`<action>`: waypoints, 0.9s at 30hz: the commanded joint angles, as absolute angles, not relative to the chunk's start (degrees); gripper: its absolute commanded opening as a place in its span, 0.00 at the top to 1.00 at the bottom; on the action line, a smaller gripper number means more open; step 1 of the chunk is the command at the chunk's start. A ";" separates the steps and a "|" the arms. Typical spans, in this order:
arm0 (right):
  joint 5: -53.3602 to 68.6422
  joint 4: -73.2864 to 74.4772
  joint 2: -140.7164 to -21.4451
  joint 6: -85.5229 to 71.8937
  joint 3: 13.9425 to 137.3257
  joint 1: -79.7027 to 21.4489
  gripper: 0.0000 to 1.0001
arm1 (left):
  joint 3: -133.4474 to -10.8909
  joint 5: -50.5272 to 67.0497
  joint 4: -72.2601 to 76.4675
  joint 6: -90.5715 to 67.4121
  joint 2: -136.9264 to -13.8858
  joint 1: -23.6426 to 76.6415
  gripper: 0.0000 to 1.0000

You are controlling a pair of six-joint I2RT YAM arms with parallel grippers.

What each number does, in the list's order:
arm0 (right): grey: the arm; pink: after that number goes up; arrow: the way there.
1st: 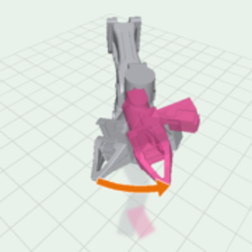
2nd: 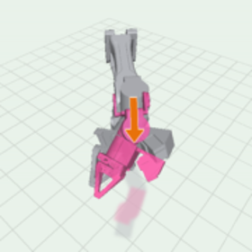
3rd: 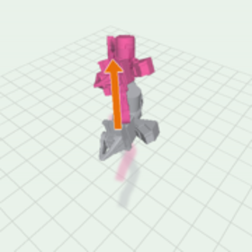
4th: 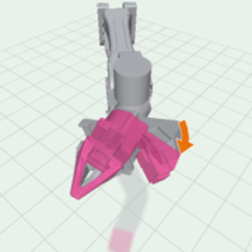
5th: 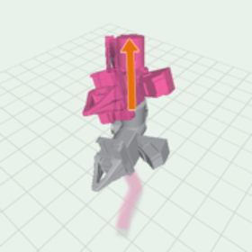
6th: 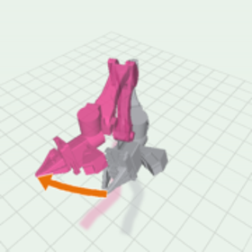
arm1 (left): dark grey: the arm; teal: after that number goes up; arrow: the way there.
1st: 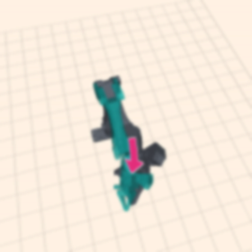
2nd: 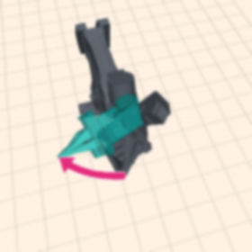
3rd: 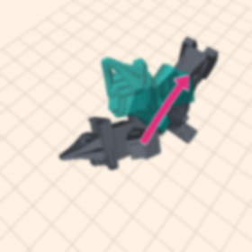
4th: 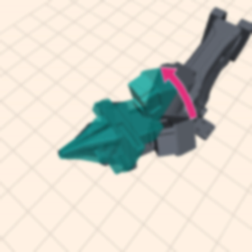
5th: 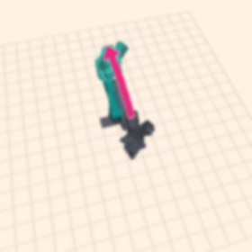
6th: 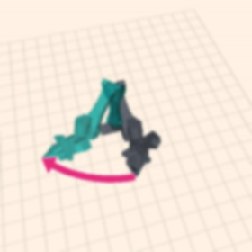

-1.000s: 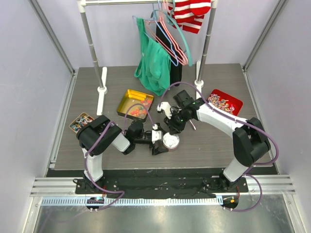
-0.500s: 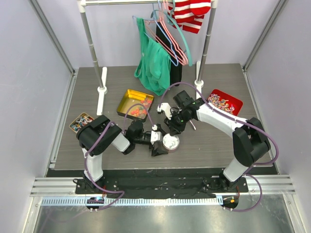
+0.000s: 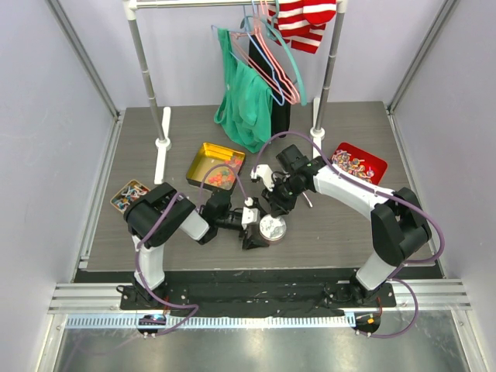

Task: Pack the candies
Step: Screw the bottle lid onto the packing bottle.

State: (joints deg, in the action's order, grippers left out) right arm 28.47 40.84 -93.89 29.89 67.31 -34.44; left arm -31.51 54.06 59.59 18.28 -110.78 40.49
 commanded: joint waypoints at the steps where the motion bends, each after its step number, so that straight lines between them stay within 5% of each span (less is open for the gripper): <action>1: 29.71 40.96 -93.43 30.76 69.61 -34.72 0.74 | -32.96 54.23 58.63 19.24 -111.36 40.69 0.00; 8: 29.88 41.13 -92.99 30.76 69.96 -34.72 0.79 | -34.54 50.81 54.05 21.09 -110.92 40.61 0.22; 27: 28.39 47.02 -89.14 34.28 66.53 -32.43 0.87 | -35.68 45.62 51.86 21.53 -110.74 40.52 0.33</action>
